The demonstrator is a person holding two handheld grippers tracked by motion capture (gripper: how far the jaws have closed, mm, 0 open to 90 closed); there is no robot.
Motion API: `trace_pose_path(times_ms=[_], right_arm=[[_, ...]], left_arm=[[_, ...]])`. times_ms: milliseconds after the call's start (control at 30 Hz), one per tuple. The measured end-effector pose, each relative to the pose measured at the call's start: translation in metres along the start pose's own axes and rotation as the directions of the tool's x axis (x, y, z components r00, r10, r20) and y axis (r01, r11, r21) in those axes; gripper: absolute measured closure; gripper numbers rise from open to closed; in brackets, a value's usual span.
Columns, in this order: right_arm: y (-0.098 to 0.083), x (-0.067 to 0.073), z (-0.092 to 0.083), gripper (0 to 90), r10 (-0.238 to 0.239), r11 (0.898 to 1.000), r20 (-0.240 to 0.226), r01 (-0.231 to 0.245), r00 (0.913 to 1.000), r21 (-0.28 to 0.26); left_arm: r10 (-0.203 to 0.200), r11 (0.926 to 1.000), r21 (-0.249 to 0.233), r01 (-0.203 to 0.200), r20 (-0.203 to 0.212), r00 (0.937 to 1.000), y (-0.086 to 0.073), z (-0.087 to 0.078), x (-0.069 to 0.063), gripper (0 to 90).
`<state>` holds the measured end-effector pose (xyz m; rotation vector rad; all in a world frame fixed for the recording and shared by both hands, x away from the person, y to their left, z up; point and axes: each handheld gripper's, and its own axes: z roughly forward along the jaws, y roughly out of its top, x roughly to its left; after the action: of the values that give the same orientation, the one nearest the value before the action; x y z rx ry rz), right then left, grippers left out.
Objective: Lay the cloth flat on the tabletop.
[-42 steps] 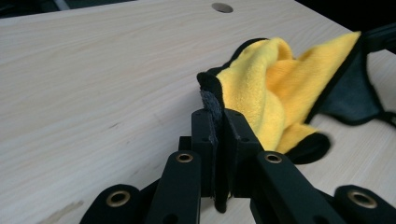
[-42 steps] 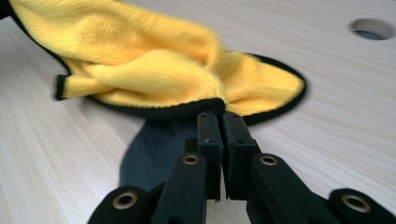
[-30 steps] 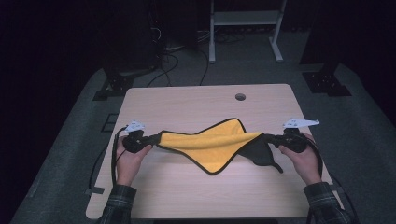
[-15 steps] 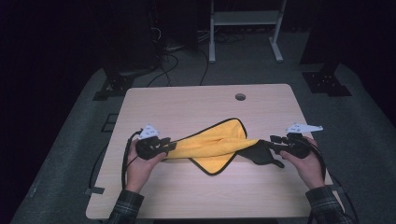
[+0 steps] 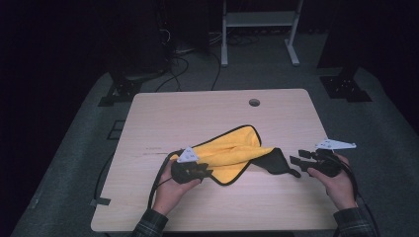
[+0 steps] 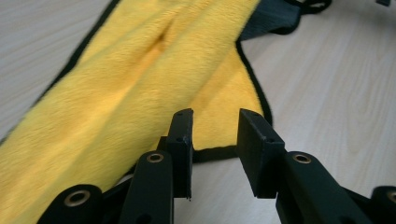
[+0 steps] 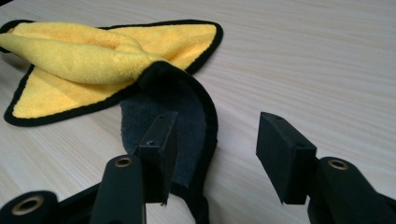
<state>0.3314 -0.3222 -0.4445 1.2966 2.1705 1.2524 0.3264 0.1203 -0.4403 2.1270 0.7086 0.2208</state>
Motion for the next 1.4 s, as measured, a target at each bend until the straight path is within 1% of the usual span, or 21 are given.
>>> trace_pose_path(times_ms=[33,200,333,433,467,533,633,700,800,900,933,1000,1033,1067,1100,1133,1233,1267,1300,1333,1400], right_arm=[[-0.001,-0.001,-0.001,46.9,0.002,1.0,0.001,-0.002,1.0,0.004],[-0.003,-0.003,0.001,46.7,0.004,1.0,0.004,-0.004,1.0,0.016],[-0.005,-0.002,0.002,46.5,-0.001,1.0,0.003,0.001,1.0,0.026],[-0.006,-0.003,0.002,46.5,0.002,1.0,0.002,-0.002,1.0,0.028],[-0.006,-0.003,0.002,46.5,0.002,1.0,0.002,-0.002,1.0,0.028],[-0.007,-0.003,0.002,46.4,0.001,1.0,0.003,-0.001,1.0,0.029],[-0.008,-0.004,0.001,46.4,0.001,0.999,0.005,-0.001,1.0,0.032],[-0.008,-0.003,0.001,46.4,0.002,0.999,0.007,-0.002,1.0,0.032],[-0.009,-0.004,0.001,46.5,0.001,0.999,0.007,-0.001,1.0,0.032],[-0.009,-0.004,0.001,46.5,0.002,0.999,0.007,-0.002,1.0,0.033],[-0.009,-0.004,0.001,46.5,0.001,0.999,0.007,-0.001,1.0,0.033],[-0.009,-0.004,0.001,46.6,-0.001,0.999,0.008,0.001,1.0,0.034],[-0.009,-0.003,0.001,46.6,-0.001,0.999,0.008,0.0,1.0,0.036],[-0.009,-0.003,0.002,46.7,0.0,0.999,0.006,0.0,1.0,0.036],[-0.009,-0.003,0.002,46.7,-0.001,0.999,0.006,0.001,1.0,0.038],[-0.008,-0.003,0.002,46.7,-0.002,0.999,0.005,0.002,1.0,0.039],[-0.008,-0.002,0.003,46.7,-0.006,0.999,0.002,0.006,1.0,0.038],[-0.008,-0.002,0.003,46.7,-0.006,0.999,0.002,0.006,1.0,0.038],[-0.008,-0.002,0.003,46.7,-0.006,0.999,0.0,0.006,1.0,0.037],[-0.008,-0.002,0.003,46.7,-0.006,0.999,-0.001,0.006,1.0,0.035],[-0.008,-0.002,0.002,46.7,-0.007,0.999,-0.003,0.007,1.0,0.035]], left_arm=[[0.013,0.9999,0.008,-0.013,0.016,0.9998,0.001,0.005,-0.006,65.8],[0.045,0.9985,0.029,-0.046,0.05,0.9978,0.002,0.016,-0.015,65.0],[0.068,0.9959,0.054,-0.072,0.076,0.9948,0.003,0.034,-0.022,62.9],[0.1,0.9923,0.062,-0.107,0.101,0.9898,0.006,0.044,-0.028,60.8],[0.1,0.9923,0.062,-0.107,0.101,0.9898,0.006,0.044,-0.028,59.6],[0.138,0.9858,0.083,-0.146,0.093,0.9861,0.007,0.052,-0.032,58.5],[0.172,0.9767,0.116,-0.181,0.079,0.9819,0.004,0.065,-0.036,54.1],[0.192,0.9736,0.113,-0.199,0.07,0.979,0.004,0.065,-0.037,54.6],[0.192,0.9738,0.109,-0.199,0.074,0.9786,0.003,0.065,-0.036,53.5],[0.198,0.9729,0.11,-0.204,0.06,0.9784,0.003,0.064,-0.036,54.2],[0.198,0.973,0.109,-0.203,0.056,0.9786,0.003,0.064,-0.036,55.0],[0.199,0.9733,0.107,-0.203,0.051,0.9788,0.002,0.064,-0.035,61.7],[0.193,0.975,0.104,-0.196,0.046,0.9802,0.002,0.063,-0.033,61.7],[0.184,0.9774,0.097,-0.188,0.045,0.9819,0.001,0.063,-0.031,68.8],[0.172,0.9808,0.086,-0.175,0.04,0.9843,0.001,0.063,-0.028,72.1],[0.172,0.9808,0.086,-0.175,0.04,0.9843,0.001,0.063,-0.028,74.3],[0.131,0.985,0.109,-0.134,0.031,0.9909,0.003,0.061,-0.027,81.3],[0.131,0.985,0.109,-0.134,0.031,0.9909,0.003,0.061,-0.027,82.0],[0.113,0.9862,0.117,-0.117,0.042,0.9928,0.004,0.06,-0.027,82.0],[0.075,0.9911,0.105,-0.082,0.073,0.9945,0.004,0.057,-0.025,83.2],[0.061,0.9933,0.093,-0.069,0.087,0.9944,0.004,0.054,-0.024,83.6]])
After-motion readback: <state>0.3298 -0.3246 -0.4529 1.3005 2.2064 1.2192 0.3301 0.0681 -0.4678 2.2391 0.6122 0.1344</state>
